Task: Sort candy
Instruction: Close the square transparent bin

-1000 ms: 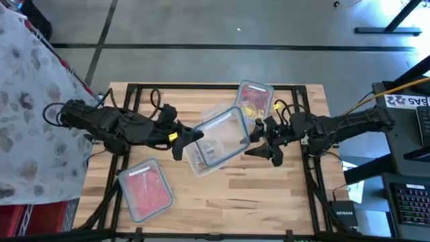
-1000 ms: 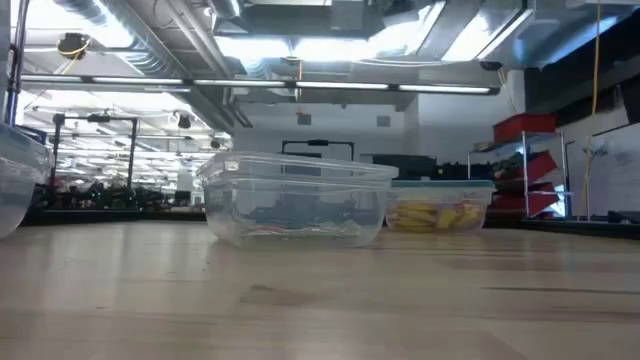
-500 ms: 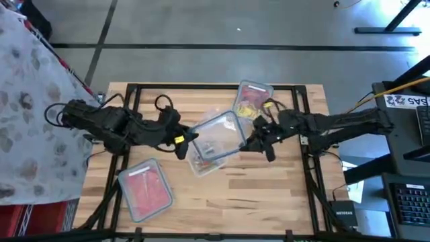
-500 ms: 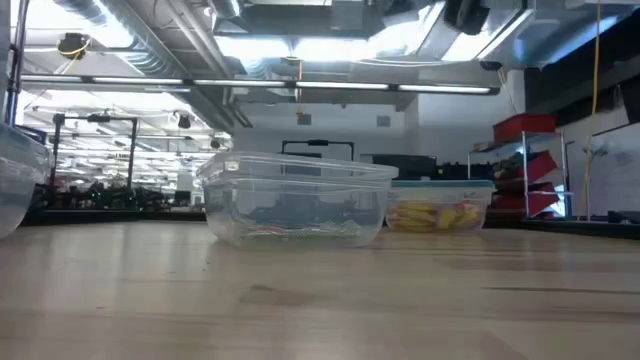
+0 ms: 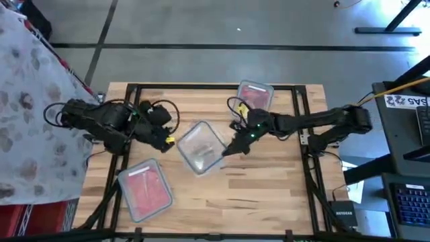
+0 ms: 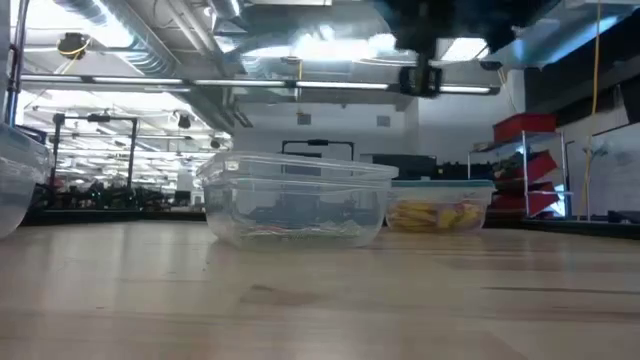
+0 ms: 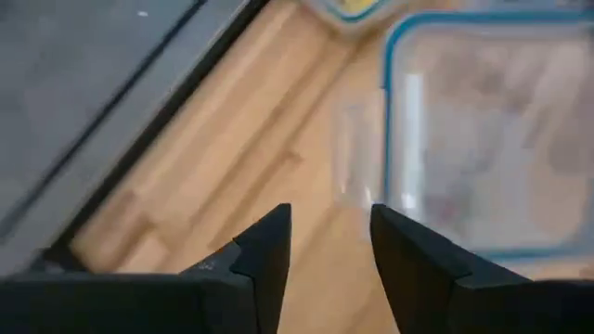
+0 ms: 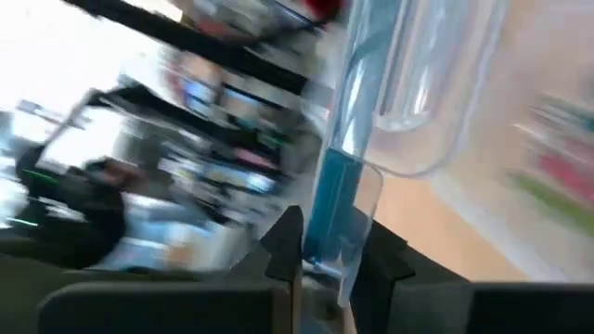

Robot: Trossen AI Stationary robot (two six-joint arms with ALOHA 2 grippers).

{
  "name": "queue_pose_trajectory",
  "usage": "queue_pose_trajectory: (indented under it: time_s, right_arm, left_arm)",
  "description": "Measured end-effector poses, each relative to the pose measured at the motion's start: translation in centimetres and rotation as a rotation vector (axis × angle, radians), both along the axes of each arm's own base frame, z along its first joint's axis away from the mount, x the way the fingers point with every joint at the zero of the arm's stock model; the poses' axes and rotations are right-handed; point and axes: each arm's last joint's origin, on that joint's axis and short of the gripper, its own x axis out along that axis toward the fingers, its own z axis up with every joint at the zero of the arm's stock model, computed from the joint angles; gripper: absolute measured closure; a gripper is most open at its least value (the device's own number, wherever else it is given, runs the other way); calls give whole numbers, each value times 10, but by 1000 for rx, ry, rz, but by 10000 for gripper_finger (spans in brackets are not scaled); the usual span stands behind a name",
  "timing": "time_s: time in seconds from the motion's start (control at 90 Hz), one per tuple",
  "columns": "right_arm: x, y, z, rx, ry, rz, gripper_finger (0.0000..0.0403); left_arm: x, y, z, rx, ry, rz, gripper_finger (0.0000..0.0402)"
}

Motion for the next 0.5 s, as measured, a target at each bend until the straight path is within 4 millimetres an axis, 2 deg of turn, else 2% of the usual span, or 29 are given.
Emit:
queue_pose_trajectory:
  time_s: [0.078, 0.244, 0.378, 0.5]
  right_arm:
    - [10, 0, -4, 77, -4, -7, 368]
    - [24, 1, -40, 141, 147, -36, 368]
    - [27, 1, -46, 152, 153, -74, 368]
    - [20, 2, -49, 184, 114, -133, 368]
  left_arm:
    - [4, 10, 1, 41, 17, -12, 268]
    - [10, 34, -1, 110, 83, -36, 268]
    - [16, 52, -8, 61, 149, -141, 268]
    - [24, 60, -16, -37, 143, -253, 268]
